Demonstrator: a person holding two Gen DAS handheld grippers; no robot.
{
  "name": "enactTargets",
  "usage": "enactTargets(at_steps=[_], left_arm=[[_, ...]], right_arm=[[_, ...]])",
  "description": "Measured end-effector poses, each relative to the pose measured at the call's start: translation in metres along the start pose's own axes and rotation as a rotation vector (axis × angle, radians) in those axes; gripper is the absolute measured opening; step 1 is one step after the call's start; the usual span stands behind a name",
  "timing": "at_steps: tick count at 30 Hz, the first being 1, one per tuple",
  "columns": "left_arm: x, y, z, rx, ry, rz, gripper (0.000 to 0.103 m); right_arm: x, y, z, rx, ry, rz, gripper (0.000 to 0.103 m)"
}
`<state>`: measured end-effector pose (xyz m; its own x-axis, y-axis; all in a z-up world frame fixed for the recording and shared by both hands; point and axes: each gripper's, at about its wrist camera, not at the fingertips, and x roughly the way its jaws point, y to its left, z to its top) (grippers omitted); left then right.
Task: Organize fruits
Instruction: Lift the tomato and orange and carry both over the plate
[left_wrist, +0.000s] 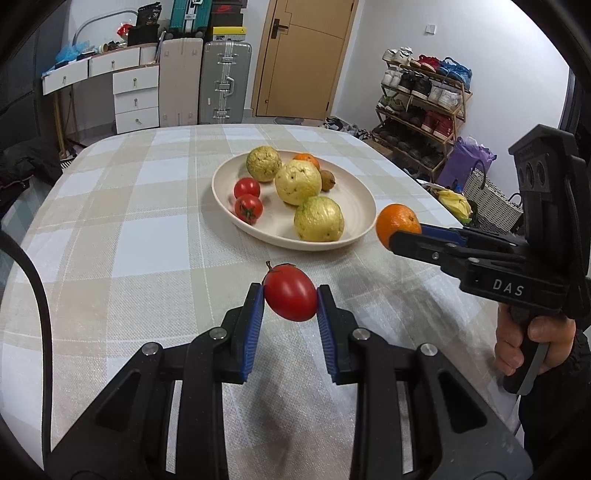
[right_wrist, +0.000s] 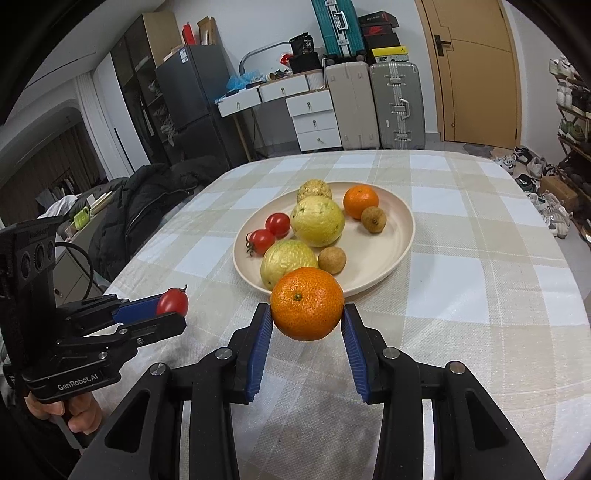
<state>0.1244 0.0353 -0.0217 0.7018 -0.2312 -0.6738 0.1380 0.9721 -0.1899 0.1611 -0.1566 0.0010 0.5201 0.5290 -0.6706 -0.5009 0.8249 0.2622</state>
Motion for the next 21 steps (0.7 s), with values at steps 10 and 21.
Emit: enactTargets(at_steps=[10,21], left_arm=[[0.005,0.004,0.02,0.001,-0.039,0.02,0.026],[0.024,-0.002,0.045,0.031,-0.06,0.03,0.026]], right_arm=[[-0.01,-0.012,0.008,0.02,-0.044,-0.008,0.039],[-0.01,-0.017,0.017,0.023,-0.058,-0.017,0.039]])
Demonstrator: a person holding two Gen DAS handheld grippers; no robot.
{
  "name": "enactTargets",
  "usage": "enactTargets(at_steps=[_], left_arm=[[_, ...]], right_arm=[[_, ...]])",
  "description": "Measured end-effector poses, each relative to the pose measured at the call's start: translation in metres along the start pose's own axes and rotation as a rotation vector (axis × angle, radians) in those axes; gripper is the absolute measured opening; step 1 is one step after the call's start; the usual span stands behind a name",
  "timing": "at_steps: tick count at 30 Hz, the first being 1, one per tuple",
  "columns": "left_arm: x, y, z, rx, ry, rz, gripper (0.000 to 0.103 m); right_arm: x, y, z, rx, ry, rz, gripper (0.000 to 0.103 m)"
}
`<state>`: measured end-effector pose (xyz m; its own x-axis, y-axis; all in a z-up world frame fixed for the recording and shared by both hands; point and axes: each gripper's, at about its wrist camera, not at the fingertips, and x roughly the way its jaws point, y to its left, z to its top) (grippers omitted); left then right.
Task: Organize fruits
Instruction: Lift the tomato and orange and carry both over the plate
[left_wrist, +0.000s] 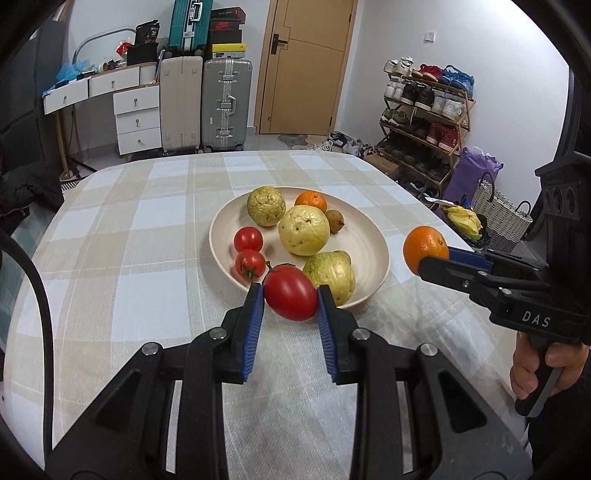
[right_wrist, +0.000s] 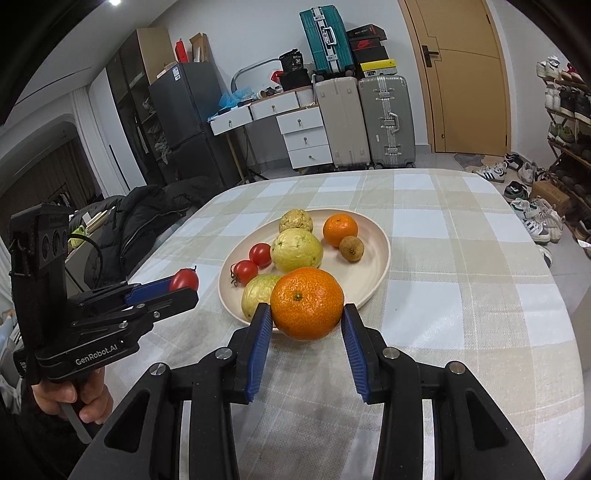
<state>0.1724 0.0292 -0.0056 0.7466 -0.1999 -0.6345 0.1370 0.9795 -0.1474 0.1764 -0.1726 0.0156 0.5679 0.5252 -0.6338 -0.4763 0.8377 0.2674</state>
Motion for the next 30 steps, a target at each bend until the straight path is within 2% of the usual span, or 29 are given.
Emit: enactTargets(at_steps=[19,30], left_arm=[[0.045,0.009,0.016,-0.004,0.023,0.029,0.026],[0.058,0.013,0.018,-0.009,0.034,0.033,0.026]], right_arm=[[0.014,-0.007,0.01,0.01,-0.003,-0.01,0.039],[0.032,-0.016,0.013,0.038,0.01,-0.023,0.04]])
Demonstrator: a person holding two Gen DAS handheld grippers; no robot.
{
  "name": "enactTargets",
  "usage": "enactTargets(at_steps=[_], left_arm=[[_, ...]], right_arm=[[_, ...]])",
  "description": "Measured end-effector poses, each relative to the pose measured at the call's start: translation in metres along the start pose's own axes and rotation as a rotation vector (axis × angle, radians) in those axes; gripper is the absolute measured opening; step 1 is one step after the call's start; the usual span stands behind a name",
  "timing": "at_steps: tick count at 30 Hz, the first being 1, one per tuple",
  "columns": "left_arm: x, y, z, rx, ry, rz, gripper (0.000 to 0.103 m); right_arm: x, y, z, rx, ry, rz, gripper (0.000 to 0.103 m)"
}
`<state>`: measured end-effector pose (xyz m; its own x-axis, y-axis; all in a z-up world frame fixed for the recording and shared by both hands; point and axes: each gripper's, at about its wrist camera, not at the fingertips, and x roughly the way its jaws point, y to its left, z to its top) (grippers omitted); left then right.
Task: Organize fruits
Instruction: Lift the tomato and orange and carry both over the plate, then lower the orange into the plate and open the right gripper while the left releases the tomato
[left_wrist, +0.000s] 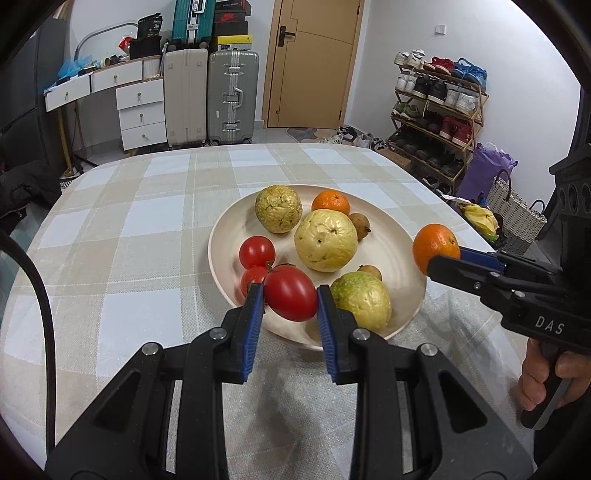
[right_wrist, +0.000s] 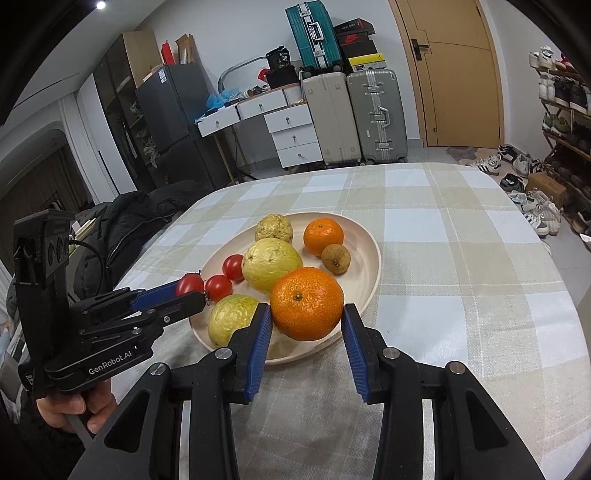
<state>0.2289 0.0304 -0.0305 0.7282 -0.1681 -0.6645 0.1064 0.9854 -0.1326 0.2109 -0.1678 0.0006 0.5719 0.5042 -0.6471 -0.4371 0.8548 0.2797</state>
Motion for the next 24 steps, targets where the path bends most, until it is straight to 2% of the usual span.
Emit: enactTargets(at_steps=[19,21,24], left_arm=[[0.013,0.003,-0.001,-0.007,0.028,-0.003,0.026],[0.012,0.003,-0.001,-0.009,0.026,0.004,0.026],[0.011,0.005,-0.002,-0.02,0.018,0.03,0.026]], right_arm=[[0.02,-0.005,-0.003,0.001,0.031,-0.024,0.04],[0.021,-0.004,-0.003,-0.005,0.032,-0.029,0.041],[0.02,-0.003,-0.005,-0.014,0.028,-0.043,0.051]])
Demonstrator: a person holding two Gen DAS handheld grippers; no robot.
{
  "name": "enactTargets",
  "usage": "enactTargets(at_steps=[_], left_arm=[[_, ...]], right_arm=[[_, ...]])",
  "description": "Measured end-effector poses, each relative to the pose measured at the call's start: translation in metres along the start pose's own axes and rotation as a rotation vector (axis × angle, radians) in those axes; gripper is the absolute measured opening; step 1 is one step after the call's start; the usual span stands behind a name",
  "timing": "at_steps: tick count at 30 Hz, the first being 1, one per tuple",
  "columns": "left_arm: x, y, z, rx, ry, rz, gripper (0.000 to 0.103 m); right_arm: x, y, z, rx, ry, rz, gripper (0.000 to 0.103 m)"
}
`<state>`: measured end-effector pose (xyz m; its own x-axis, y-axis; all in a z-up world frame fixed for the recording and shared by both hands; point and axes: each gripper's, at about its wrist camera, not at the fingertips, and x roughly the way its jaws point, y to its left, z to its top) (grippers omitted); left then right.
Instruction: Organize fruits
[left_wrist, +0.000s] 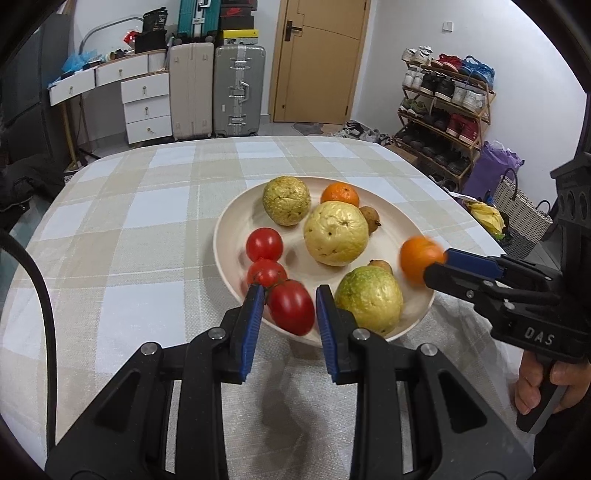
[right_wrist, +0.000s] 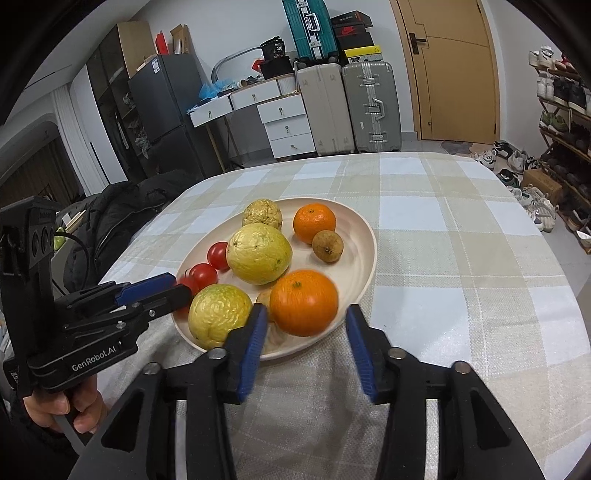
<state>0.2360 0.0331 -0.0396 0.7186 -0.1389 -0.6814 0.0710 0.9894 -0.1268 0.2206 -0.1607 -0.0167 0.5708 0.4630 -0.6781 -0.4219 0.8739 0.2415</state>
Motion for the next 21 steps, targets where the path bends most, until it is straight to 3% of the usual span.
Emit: enactTargets(at_steps=[2,5,7,8,10,12,14,17,21], left_arm=[[-0.002,0.002,-0.001,-0.009,0.005,0.011,0.027],[-0.008,0.004,-0.002,-0.017,-0.004,0.013,0.029],[-0.016,0.004,-0.002,-0.014,-0.023,0.022,0.043],[-0.021,0.003,-0.003,-0.014,-0.037,0.025,0.048],[-0.032,0.001,-0.006,-0.012,-0.067,0.034,0.068],[-0.044,0.001,-0.009,-0.016,-0.098,0.044,0.082],[-0.055,0.002,-0.013,-0.017,-0.128,0.046,0.085],[-0.069,0.003,-0.018,-0.017,-0.141,0.057,0.099],[-0.087,0.004,-0.027,-0.015,-0.169,0.066,0.102]], right_arm=[[-0.004,0.001,-0.001,-0.006,-0.01,-0.017,0.052],[-0.011,0.001,-0.003,-0.005,-0.02,-0.022,0.07],[-0.017,0.0,-0.004,-0.003,-0.038,-0.03,0.088],[-0.021,0.0,-0.005,-0.002,-0.046,-0.033,0.091],[-0.027,0.0,-0.006,-0.001,-0.057,-0.035,0.099],[-0.032,0.0,-0.007,-0.002,-0.067,-0.037,0.103],[-0.037,0.001,-0.009,-0.008,-0.079,-0.028,0.103],[-0.043,0.005,-0.012,-0.035,-0.092,-0.015,0.103],[-0.051,0.011,-0.017,-0.069,-0.122,-0.016,0.103]])
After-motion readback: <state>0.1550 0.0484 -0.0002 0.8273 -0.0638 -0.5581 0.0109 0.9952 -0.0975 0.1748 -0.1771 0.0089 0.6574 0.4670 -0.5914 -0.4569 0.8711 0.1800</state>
